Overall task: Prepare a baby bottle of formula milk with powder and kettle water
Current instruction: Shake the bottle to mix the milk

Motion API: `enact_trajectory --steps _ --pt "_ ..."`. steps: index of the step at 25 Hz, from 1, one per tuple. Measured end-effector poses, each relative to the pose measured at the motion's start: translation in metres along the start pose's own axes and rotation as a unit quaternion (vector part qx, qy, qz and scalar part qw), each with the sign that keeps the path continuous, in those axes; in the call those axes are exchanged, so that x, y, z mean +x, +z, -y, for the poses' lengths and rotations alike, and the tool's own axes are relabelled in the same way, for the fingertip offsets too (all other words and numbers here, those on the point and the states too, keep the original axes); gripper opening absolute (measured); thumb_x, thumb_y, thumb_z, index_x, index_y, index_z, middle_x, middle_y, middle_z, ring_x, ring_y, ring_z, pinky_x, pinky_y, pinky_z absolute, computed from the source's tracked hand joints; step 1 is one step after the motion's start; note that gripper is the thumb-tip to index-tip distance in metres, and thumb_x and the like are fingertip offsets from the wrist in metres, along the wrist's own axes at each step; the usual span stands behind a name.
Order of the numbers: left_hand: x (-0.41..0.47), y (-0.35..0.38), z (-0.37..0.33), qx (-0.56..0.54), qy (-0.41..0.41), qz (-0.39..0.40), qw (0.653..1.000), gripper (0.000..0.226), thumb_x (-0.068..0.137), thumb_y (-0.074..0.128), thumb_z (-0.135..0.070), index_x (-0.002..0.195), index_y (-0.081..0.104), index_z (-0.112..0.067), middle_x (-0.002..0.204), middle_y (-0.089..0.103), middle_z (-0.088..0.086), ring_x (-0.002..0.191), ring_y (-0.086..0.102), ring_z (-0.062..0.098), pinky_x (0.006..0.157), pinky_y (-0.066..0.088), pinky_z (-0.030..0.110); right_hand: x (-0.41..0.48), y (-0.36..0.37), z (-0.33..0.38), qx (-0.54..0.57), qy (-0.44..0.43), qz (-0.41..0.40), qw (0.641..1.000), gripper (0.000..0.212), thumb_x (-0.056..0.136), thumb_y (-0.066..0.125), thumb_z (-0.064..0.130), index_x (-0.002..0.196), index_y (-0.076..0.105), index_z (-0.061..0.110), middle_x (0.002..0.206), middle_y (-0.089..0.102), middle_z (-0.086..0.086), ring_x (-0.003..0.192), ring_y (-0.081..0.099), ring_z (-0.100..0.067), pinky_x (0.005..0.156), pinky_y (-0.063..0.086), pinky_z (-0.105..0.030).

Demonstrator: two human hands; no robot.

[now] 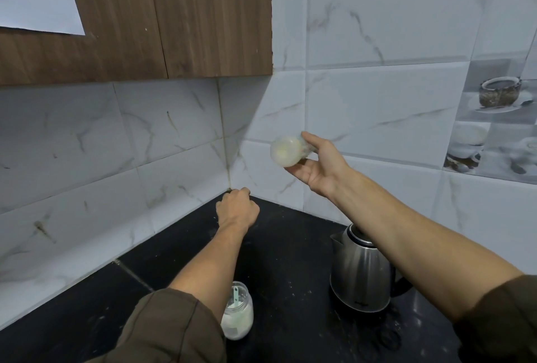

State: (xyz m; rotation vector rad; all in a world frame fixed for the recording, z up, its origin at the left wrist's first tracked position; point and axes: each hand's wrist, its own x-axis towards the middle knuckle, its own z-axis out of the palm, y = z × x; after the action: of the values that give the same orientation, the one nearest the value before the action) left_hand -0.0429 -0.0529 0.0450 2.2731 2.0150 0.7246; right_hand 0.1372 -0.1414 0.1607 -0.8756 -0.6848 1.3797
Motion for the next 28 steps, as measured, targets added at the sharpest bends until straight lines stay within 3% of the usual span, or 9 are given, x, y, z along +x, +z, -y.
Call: enact_trajectory --steps 3,4,9,11,14,15,20,25,28 --pt "-0.001 0.000 0.000 -0.002 -0.002 0.002 1.000 0.039 0.097 0.049 -0.014 0.132 0.065 -0.015 0.121 0.070 0.008 0.111 0.063 0.028 0.098 0.053 0.048 -0.006 -0.001 0.001 -0.139 -0.013 0.144 0.980 0.058 0.084 0.083 0.040 0.132 0.063 0.014 0.109 0.075 -0.018 0.096 0.074 -0.036 0.076 0.066 -0.046" --pt "-0.001 -0.001 0.001 -0.001 -0.002 0.002 1.000 0.039 0.097 0.050 -0.015 0.132 0.065 -0.015 0.121 0.070 0.008 0.111 0.063 0.028 0.098 0.053 0.048 -0.006 -0.001 0.003 -0.146 -0.023 0.155 0.977 0.058 0.085 0.083 0.041 0.132 0.063 0.015 0.111 0.074 -0.018 0.098 0.074 -0.037 0.078 0.065 -0.047" --pt "-0.003 -0.002 0.006 -0.006 -0.013 -0.001 1.000 0.040 0.095 0.049 -0.014 0.132 0.065 -0.015 0.123 0.069 0.008 0.114 0.062 0.029 0.098 0.052 0.047 0.002 -0.002 0.011 0.020 -0.022 -0.014 0.999 0.043 0.096 0.078 0.032 0.127 0.058 0.011 0.100 0.076 -0.025 0.084 0.081 -0.038 0.072 0.068 -0.045" --pt "-0.003 -0.003 0.007 -0.006 -0.016 -0.001 1.000 0.041 0.095 0.048 -0.014 0.132 0.065 -0.015 0.124 0.069 0.008 0.115 0.062 0.029 0.098 0.051 0.047 -0.003 0.001 0.009 -0.017 0.007 0.011 1.000 0.042 0.095 0.078 0.032 0.126 0.059 0.010 0.099 0.076 -0.024 0.080 0.081 -0.037 0.065 0.068 -0.043" --pt "-0.003 -0.004 0.004 -0.006 -0.012 0.001 1.000 0.040 0.094 0.049 -0.014 0.130 0.066 -0.015 0.121 0.070 0.008 0.113 0.062 0.029 0.097 0.052 0.047 -0.009 -0.002 0.005 -0.159 0.014 0.135 0.978 0.048 0.090 0.081 0.038 0.127 0.064 0.012 0.096 0.078 -0.018 0.074 0.080 -0.030 0.060 0.066 -0.037" --pt "-0.004 -0.005 0.004 -0.006 -0.013 0.003 1.000 0.040 0.094 0.050 -0.014 0.130 0.066 -0.015 0.120 0.069 0.008 0.112 0.062 0.029 0.097 0.052 0.047 -0.010 -0.002 0.004 -0.166 0.010 0.143 0.976 0.049 0.090 0.081 0.039 0.128 0.064 0.012 0.096 0.079 -0.018 0.075 0.080 -0.030 0.060 0.065 -0.037" --pt "-0.006 -0.006 0.004 -0.010 -0.014 0.006 1.000 0.039 0.092 0.051 -0.016 0.128 0.066 -0.015 0.120 0.069 0.008 0.111 0.062 0.029 0.096 0.052 0.047 0.000 0.000 0.009 -0.006 0.017 -0.012 1.000 0.042 0.094 0.080 0.029 0.125 0.059 0.010 0.104 0.075 -0.027 0.084 0.080 -0.040 0.067 0.068 -0.048" --pt "-0.004 -0.007 0.006 -0.009 -0.015 0.004 1.000 0.040 0.092 0.052 -0.015 0.129 0.066 -0.015 0.119 0.069 0.007 0.110 0.063 0.028 0.095 0.053 0.046 -0.004 0.002 0.004 -0.147 0.022 0.122 0.981 0.049 0.089 0.082 0.037 0.126 0.064 0.011 0.096 0.079 -0.021 0.075 0.081 -0.032 0.058 0.065 -0.037" --pt "-0.005 -0.005 0.006 -0.011 -0.015 0.004 1.000 0.040 0.092 0.051 -0.016 0.129 0.066 -0.015 0.119 0.069 0.007 0.112 0.062 0.029 0.096 0.052 0.046 0.000 0.004 0.010 -0.054 -0.010 0.046 0.997 0.042 0.093 0.079 0.035 0.124 0.063 0.011 0.100 0.078 -0.023 0.080 0.081 -0.035 0.063 0.068 -0.042"
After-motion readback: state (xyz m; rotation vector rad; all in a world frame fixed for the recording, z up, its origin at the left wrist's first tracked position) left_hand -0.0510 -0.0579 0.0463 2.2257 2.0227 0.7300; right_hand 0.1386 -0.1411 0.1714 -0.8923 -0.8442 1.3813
